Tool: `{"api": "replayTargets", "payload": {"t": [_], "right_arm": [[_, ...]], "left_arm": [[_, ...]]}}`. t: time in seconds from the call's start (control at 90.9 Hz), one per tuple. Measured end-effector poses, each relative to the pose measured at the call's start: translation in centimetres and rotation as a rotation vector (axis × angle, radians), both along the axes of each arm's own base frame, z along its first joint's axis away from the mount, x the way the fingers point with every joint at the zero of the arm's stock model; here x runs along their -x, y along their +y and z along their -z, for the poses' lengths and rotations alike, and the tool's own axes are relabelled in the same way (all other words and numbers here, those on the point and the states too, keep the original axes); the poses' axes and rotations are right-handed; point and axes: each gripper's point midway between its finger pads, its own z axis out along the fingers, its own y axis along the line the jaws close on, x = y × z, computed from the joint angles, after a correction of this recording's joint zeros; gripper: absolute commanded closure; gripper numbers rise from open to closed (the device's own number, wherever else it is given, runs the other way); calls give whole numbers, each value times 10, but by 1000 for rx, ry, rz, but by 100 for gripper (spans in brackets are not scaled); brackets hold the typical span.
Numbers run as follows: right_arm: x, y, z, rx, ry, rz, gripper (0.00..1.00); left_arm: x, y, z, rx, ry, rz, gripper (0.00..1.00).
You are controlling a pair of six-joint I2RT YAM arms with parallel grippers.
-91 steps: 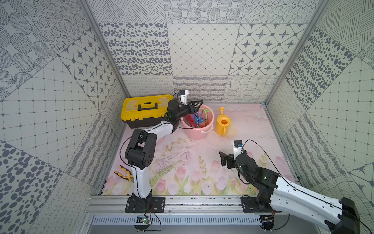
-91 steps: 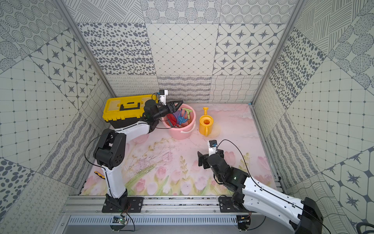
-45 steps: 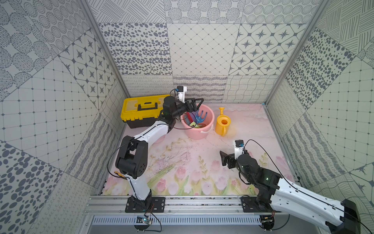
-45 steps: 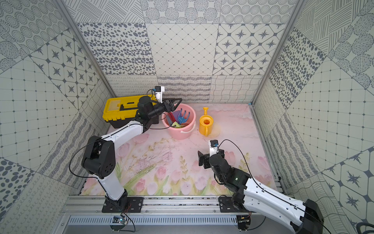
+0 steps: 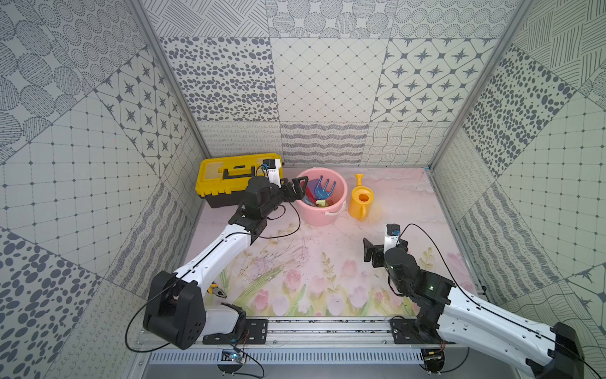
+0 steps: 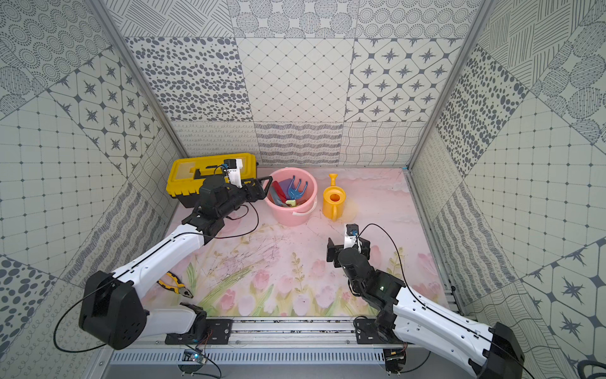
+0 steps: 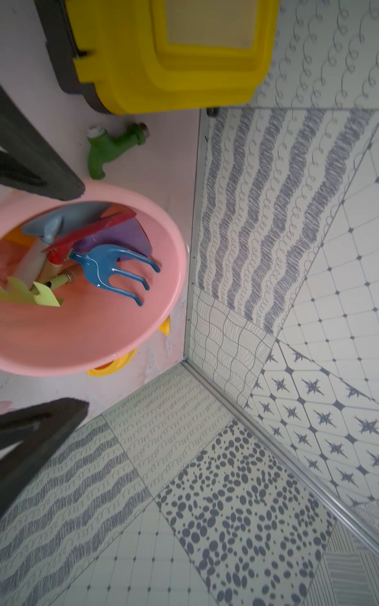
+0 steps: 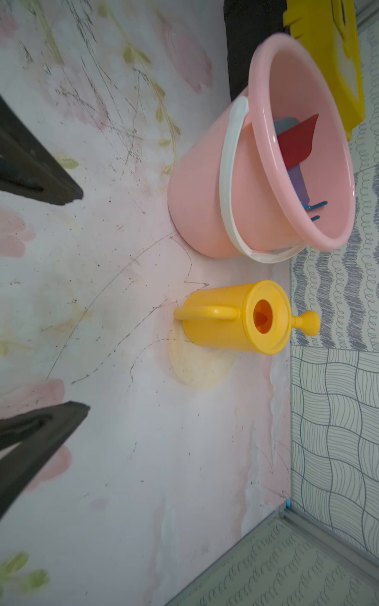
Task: Organize the gardening tools
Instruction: Reset both arms
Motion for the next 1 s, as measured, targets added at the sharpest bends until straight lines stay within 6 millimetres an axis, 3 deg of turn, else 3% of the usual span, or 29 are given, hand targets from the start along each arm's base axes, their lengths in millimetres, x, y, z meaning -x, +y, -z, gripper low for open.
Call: {"api": "replayTargets", "payload": {"t": [0.198, 0.352, 0.484, 0.682, 0.759, 0.869, 1.001], "right_arm": [[-30, -43, 6, 86, 1, 170, 3], [-61, -73, 2, 119, -40, 256, 3], [-84, -99, 25, 179, 31, 311, 3], [-113, -132, 65, 205, 103, 365, 3], [-120, -136, 77, 216, 114, 352, 3], [-128, -128, 75, 201, 58, 287, 3], [-138, -128, 77, 155, -15, 243, 3]], "left_arm": [[28, 57, 57, -173, 92, -231, 1], [44, 94, 113, -352, 157, -335, 1], [44, 125, 153, -470, 242, -413, 0], [42, 154, 198, -550, 310, -478, 0], [40, 158, 215, -578, 321, -482, 0], [37, 162, 234, -610, 326, -482, 0], [30, 170, 235, -603, 307, -503, 0]]}}
